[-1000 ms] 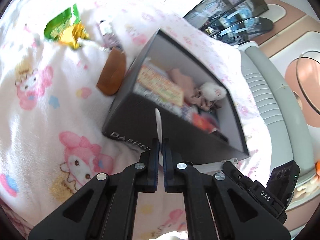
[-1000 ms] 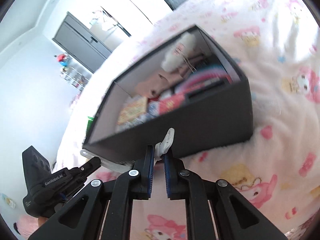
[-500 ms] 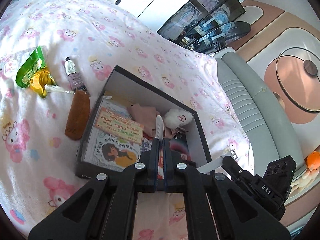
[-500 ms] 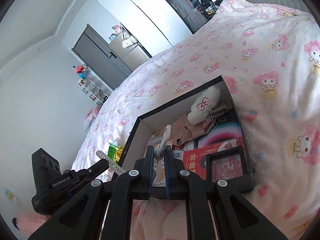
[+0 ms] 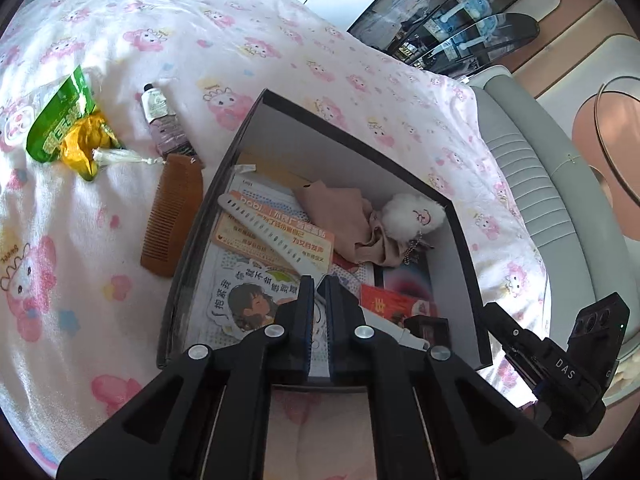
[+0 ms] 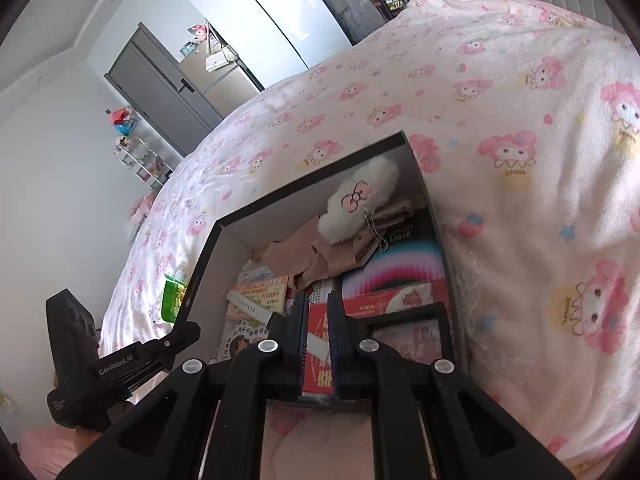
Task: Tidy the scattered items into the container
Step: 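Lift the white watch with both grippers over the box rim and lower it inside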
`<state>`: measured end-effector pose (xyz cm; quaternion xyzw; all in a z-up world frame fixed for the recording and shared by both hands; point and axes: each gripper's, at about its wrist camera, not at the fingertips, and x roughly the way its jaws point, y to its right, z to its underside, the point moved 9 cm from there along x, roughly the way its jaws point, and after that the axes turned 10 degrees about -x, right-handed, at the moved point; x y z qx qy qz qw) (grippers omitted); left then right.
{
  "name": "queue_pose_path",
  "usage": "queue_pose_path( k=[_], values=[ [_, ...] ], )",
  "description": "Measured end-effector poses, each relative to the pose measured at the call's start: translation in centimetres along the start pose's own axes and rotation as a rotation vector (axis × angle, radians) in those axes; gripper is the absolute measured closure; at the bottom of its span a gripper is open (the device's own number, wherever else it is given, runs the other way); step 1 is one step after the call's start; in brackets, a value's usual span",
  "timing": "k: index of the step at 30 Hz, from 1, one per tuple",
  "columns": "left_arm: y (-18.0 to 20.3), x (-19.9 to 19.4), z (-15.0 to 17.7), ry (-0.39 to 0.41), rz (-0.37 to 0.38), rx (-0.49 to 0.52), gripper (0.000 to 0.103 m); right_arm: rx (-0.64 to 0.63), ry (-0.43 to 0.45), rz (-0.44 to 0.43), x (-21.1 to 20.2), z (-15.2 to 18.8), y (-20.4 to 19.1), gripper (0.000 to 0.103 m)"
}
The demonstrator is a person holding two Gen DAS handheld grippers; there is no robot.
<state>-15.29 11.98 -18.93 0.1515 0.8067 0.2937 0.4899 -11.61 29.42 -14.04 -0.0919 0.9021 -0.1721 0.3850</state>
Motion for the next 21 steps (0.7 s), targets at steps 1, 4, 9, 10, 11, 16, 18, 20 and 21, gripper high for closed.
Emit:
queue_pose_path(
  k=[1,4,9,10,11,16,18,20,21],
  values=[
    [0.6,0.3,-0.3,-0.009,0.004,0.016,0.101,0.0,0.016,0.015,-0.3,-0.6,0.1,0.096],
    [1.7,2.6,-1.3,-0.046,-0.058,0.058,0.098,0.011,0.011,-0.036,0.1,-1.2,-0.9,0.095],
    [0.7,7.6,-2.7,-0.14,-0.221,0.044,0.098,-0.018,-0.232,-0.106,5.2,2.4,-3.5,0.095],
    [0.7,8.1,-2.8,-0.137,-0.248,0.066,0.098,-0.018,-0.26,-0.091,5.9,3.0,-3.5,0.095],
    [0.7,8.5,-2.9,-0.134,-0.267,0.088,0.097,-0.03,-0.262,-0.074,6.2,3.1,-3.6,0.095],
    [0.1,9.3,-3.1,-0.125,-0.314,0.094,0.097,-0.031,-0.291,-0.098,7.1,3.1,-4.5,0.095],
    [-0.2,9.5,-2.7,-0.162,-0.323,0.085,0.097,-0.001,-0.282,-0.104,6.8,3.1,-4.7,0.095],
    [-1.0,9.8,-1.9,-0.22,-0.359,0.082,0.097,0.082,-0.249,-0.147,5.8,3.1,-5.1,0.095],
    [-1.4,9.8,-1.4,-0.249,-0.365,0.071,0.097,0.086,-0.233,-0.156,5.4,3.1,-5.4,0.095]
  ],
)
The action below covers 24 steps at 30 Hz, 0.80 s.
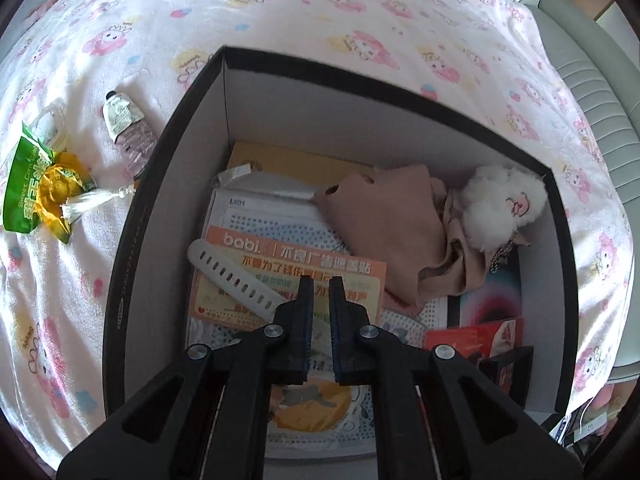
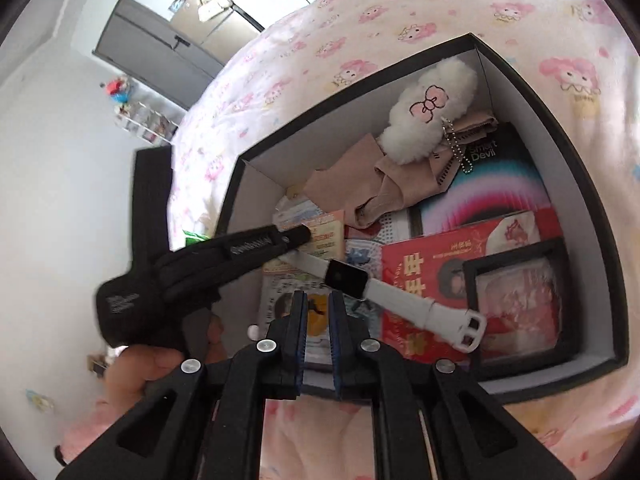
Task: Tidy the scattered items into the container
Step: 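Lift the white watch with both grippers over the box rim and lower it inside, then open both grippers and withdraw them from the box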
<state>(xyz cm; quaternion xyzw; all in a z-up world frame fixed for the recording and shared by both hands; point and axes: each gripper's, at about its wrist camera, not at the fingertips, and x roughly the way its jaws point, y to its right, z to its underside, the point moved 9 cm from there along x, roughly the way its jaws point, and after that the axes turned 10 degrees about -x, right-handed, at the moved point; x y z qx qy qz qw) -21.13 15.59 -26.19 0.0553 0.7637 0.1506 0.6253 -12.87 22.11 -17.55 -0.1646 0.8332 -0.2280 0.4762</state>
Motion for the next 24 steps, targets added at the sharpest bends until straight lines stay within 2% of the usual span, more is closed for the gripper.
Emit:
queue_pose_path(
  k=[4,7,9,11,14,16,21,24],
  values=[
    [-1.3,-0.4,2.5,-0.091,0.047,-0.021,0.097,-0.052,-0.01,0.108,-0.2,-0.1,1.6,0.095],
    [-1.6,-1.3,3.1,-0.106,0.122,-0.043,0.097,-0.042,-0.018,0.143,-0.4,-1.0,3.3,0.095],
    [-1.9,-1.5,2.7,-0.085,0.119,-0.052,0.097,-0.064,-0.04,0.16,-0.1,-1.4,3.6,0.095],
    [-2.1,-1.1,2.8,-0.099,0.098,-0.061,0.097,-0.061,-0.048,0.157,0.1,-1.3,3.4,0.095],
    [-1.9,-0.9,4.0,-0.12,0.04,-0.015,0.097,-0.07,0.006,0.17,-0.7,-1.0,3.0,0.094],
    [-1.8,-1.3,4.8,-0.14,0.058,-0.009,0.096,-0.076,0.024,0.177,-1.1,-0.6,2.9,0.094],
    [-2.0,-3.9,4.9,-0.085,0.156,-0.021,0.091,-0.082,0.001,0.187,-1.2,-0.1,3.0,0.094],
    [-1.7,-6.9,6.0,0.005,0.213,0.021,0.086,-0.095,0.04,0.16,-2.4,0.5,1.9,0.095]
  ],
)
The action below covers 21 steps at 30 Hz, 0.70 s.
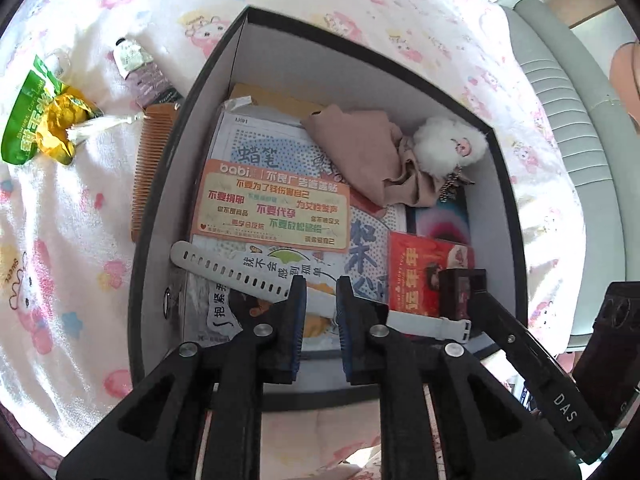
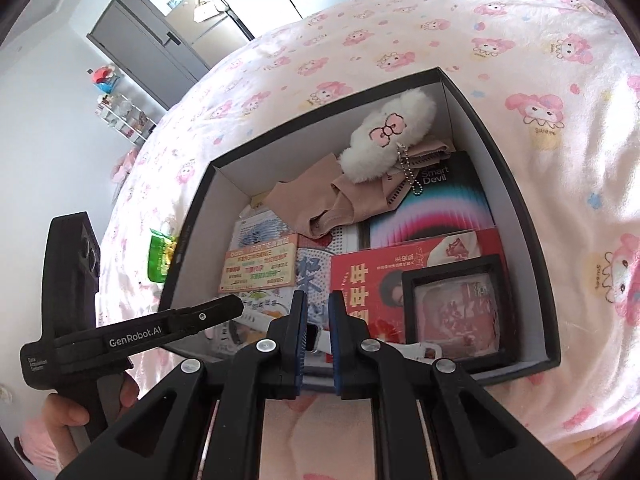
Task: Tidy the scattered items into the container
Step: 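Open both grippers and withdraw them from the box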
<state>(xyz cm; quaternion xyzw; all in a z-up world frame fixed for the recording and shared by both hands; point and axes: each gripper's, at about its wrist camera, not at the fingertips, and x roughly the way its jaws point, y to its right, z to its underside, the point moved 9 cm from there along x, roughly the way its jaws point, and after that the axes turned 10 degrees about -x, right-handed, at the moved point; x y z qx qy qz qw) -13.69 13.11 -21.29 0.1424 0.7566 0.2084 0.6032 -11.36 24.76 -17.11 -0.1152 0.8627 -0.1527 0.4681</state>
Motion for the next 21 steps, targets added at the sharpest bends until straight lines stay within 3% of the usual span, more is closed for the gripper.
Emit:
queue_pose_path(
  k=[4,11,21],
  values=[
    [1.8,-3.7,2.4,0.118,0.049,0.092,0.081,-0.033,0.024,0.001,-1.2,1.5,-2.2,0.094],
    [3.1,-7.7,4.3,0.232,0.079,0.167,0.081,-0.131,0.065,-0.008,-3.1,3.2,-6.5,0.094],
    [2.6,-10.1,6.8,0.278,0.074,0.169,0.08,-0.14,0.087,-0.032,-4.5,5.3,-8.5,0.094]
  ],
)
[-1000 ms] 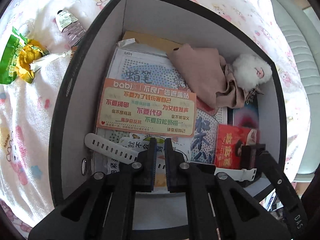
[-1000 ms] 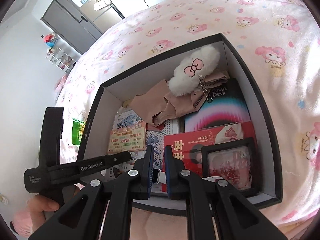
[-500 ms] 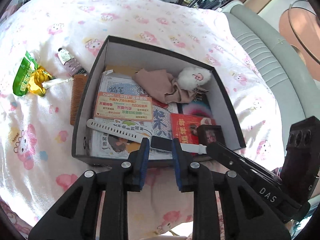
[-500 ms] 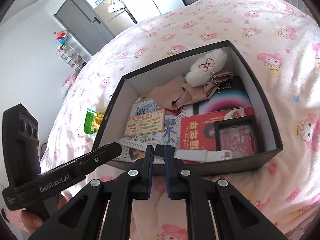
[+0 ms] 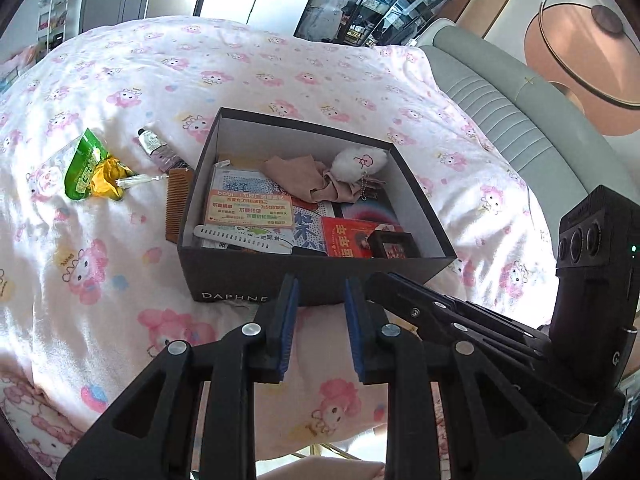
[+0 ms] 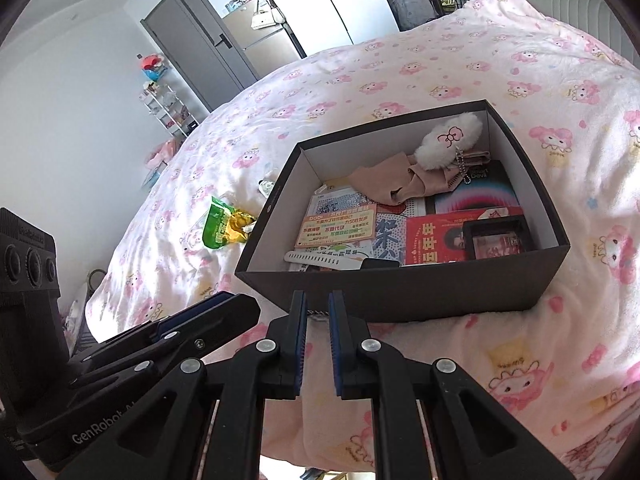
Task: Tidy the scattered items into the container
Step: 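Open both grippers and withdraw them from the box, then reach the left gripper to the clear phone case and grasp its edge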
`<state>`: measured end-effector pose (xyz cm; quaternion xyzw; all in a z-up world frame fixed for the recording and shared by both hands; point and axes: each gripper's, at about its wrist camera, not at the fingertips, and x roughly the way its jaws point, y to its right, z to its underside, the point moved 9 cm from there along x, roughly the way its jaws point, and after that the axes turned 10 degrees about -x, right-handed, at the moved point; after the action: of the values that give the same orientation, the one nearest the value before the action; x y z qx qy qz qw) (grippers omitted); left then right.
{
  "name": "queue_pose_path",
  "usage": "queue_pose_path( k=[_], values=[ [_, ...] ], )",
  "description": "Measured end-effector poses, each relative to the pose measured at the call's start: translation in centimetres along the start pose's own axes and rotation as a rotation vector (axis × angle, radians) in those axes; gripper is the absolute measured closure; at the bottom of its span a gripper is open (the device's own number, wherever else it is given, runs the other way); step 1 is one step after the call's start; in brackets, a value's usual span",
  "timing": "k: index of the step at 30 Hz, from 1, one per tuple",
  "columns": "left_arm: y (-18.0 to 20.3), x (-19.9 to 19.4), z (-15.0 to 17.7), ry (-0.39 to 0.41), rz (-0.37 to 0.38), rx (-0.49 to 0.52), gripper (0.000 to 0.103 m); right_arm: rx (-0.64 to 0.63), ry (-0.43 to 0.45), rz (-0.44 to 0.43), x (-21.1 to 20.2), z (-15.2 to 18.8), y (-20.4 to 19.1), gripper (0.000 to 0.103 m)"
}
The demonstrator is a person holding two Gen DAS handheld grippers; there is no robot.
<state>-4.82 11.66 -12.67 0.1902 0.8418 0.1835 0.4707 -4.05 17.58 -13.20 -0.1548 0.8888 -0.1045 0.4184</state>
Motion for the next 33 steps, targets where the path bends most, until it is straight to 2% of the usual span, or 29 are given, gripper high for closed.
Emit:
queue_pose_path(
  k=[9,15,24,33],
  values=[
    [0.1,-1.9,0.3,0.039,0.0,0.0,0.08,-0.042,0.028,0.007,-1.4,-0.4,-1.4,0.094],
    [-1.0,-2.7,0.5,0.042,-0.022,-0.019,0.08,-0.051,0.005,-0.014,-0.7,-0.1,-2.4,0.094],
    [-1.8,-4.5,-0.6,0.089,-0.082,-0.024,0.08,-0.107,0.011,-0.033,-1.0,-1.0,-4.6,0.094],
    [-6.3,-7.3,-2.8,0.153,-0.113,-0.08,0.08,-0.21,0.013,-0.069,0.7,-3.4,-9.5,0.094]
  ],
)
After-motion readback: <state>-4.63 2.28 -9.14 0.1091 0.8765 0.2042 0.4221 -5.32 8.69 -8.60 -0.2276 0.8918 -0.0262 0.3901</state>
